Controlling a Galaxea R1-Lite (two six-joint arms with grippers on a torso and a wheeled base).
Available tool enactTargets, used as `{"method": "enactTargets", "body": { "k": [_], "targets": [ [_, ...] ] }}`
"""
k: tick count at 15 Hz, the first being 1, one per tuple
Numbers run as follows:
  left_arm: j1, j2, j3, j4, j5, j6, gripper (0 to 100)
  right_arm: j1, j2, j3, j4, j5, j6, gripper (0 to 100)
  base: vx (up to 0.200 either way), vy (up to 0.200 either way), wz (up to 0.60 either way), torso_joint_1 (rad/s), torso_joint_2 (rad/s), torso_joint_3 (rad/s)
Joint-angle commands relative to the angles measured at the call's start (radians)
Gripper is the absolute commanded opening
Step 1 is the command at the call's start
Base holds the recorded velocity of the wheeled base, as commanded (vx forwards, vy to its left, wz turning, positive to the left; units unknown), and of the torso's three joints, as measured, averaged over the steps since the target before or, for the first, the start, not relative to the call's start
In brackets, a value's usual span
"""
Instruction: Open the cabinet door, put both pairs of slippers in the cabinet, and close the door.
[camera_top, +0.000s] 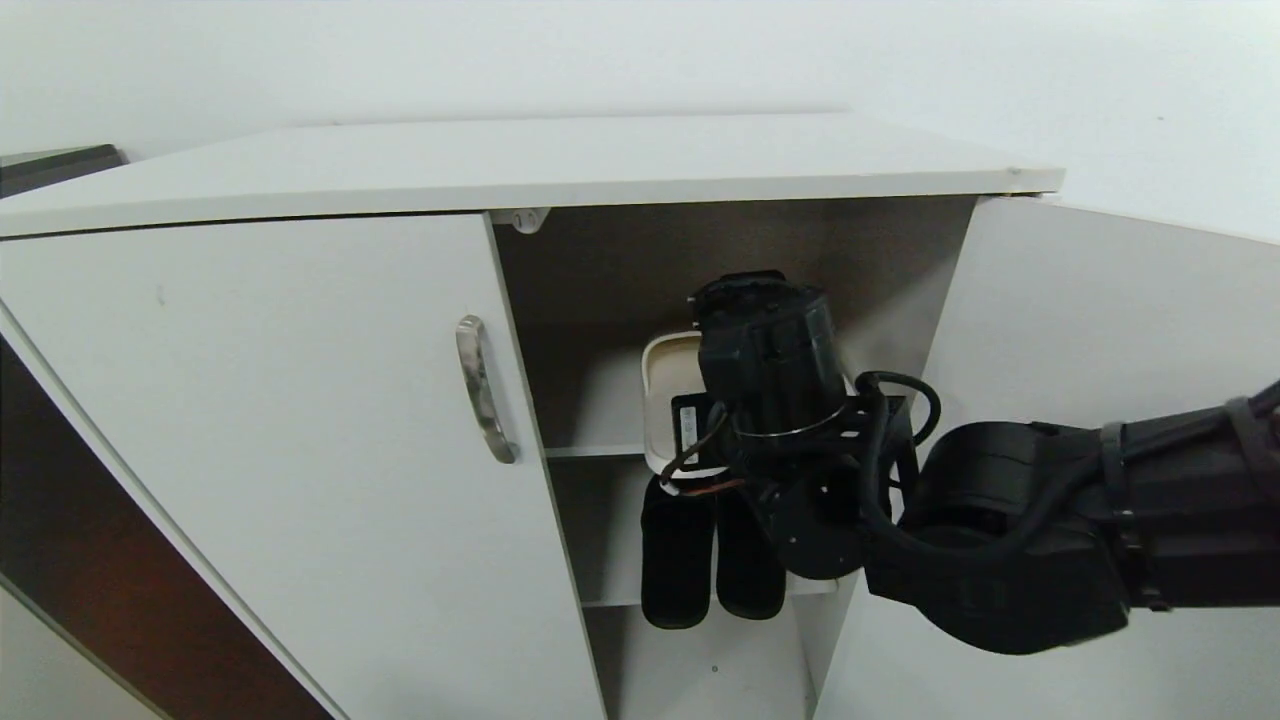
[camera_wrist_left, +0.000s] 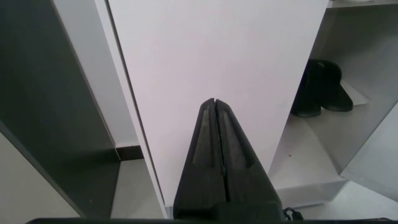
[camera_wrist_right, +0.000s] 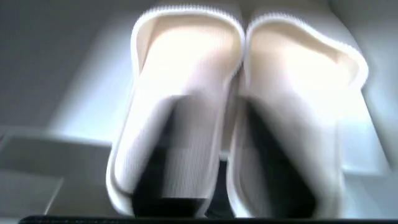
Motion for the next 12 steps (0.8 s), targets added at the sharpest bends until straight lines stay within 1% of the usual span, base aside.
{"method": "enactTargets", "body": {
  "k": [1, 3, 6, 7, 12],
  "targets": [
    [0.0, 0.0, 0.0, 0.0, 0.0, 0.0, 0, 0.012, -0.061, 0.1, -0.043, 0.005, -0.002, 0, 0.0, 0.0, 0.0, 0.0, 0.0, 0.0],
    [0.0, 0.0, 0.0, 0.0, 0.0, 0.0, 0, 0.018, -0.083, 0.203, -0.159, 0.012, -0.025, 0, 0.0, 0.0, 0.0, 0.0, 0.0, 0.0],
    [0.0, 0.0, 0.0, 0.0, 0.0, 0.0, 0, 0.023, -0.086, 0.352, -0.382, 0.024, -0.093, 0, 0.0, 0.0, 0.0, 0.0, 0.0, 0.0],
    [0.0, 0.0, 0.0, -0.001, 0.0, 0.002, 0, 0.023, -0.084, 0.374, -0.414, 0.024, -0.102, 0, 0.0, 0.0, 0.0, 0.0, 0.0, 0.0],
    [0.0, 0.0, 0.0, -0.001, 0.0, 0.0, 0, 0.023, -0.081, 0.375, -0.419, 0.028, -0.105, 0, 0.0, 0.0, 0.0, 0.0, 0.0, 0.0]
  ]
}}
